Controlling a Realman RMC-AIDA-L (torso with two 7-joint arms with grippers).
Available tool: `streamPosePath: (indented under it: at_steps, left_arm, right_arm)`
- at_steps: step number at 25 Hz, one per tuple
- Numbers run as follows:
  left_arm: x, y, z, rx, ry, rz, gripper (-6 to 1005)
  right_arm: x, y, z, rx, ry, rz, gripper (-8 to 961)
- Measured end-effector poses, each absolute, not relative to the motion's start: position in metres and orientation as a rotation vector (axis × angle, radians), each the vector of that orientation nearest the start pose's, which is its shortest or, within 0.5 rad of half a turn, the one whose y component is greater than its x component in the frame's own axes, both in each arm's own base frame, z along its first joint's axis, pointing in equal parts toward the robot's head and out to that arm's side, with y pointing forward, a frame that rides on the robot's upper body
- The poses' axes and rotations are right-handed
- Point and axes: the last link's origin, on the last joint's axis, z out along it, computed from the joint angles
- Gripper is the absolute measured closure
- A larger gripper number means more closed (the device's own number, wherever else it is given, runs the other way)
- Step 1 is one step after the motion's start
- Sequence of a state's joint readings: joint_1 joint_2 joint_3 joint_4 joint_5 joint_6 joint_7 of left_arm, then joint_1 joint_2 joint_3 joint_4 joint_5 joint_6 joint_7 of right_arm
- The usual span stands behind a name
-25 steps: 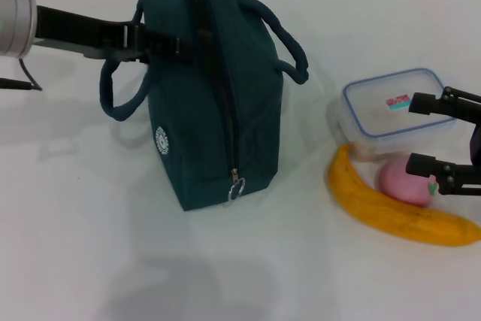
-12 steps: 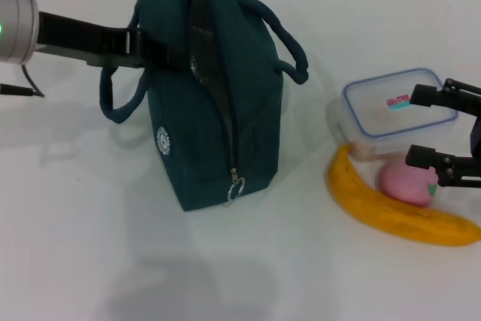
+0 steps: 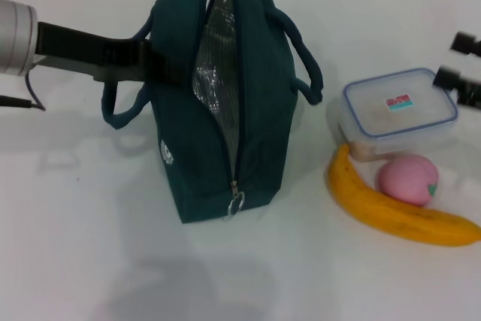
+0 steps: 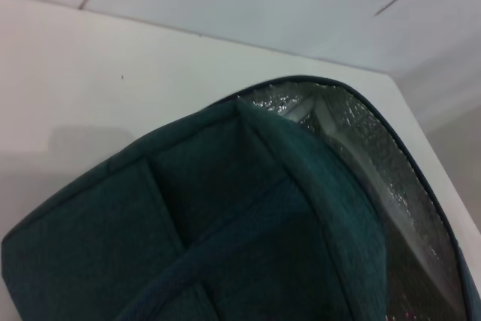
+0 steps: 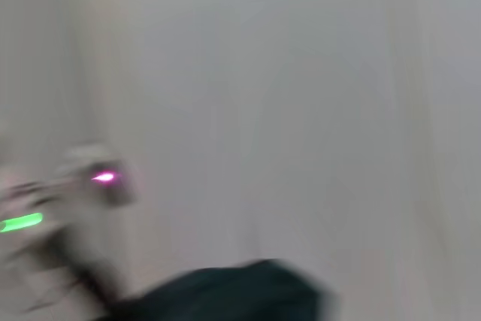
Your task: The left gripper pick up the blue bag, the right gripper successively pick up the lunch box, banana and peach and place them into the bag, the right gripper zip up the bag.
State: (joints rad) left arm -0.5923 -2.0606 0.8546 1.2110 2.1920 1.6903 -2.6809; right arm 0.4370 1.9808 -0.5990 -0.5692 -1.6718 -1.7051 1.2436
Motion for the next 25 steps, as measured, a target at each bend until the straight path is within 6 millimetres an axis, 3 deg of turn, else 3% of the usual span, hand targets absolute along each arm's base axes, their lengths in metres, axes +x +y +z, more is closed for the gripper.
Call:
streamPosePath:
  at_steps: [8,12,25]
  left_arm:
    - [-0.192,0.353,0.062,-2.461,-1.696,-0.366,958]
    - [-0.188,0.351,0.064,-2.469,-1.724,-0.439,958]
    - [-0.180,0.347,0.063,-2.516,-1.722,-0.489,958]
  right_arm:
    - [0.331,0.344,0.069,-2.004,1.059,1.041,128]
    - [0.343,0.348,0.061,-1.909,1.226,1.029,128]
    - [0.343,0.349,0.021,-1.906,1.383,0.958,130]
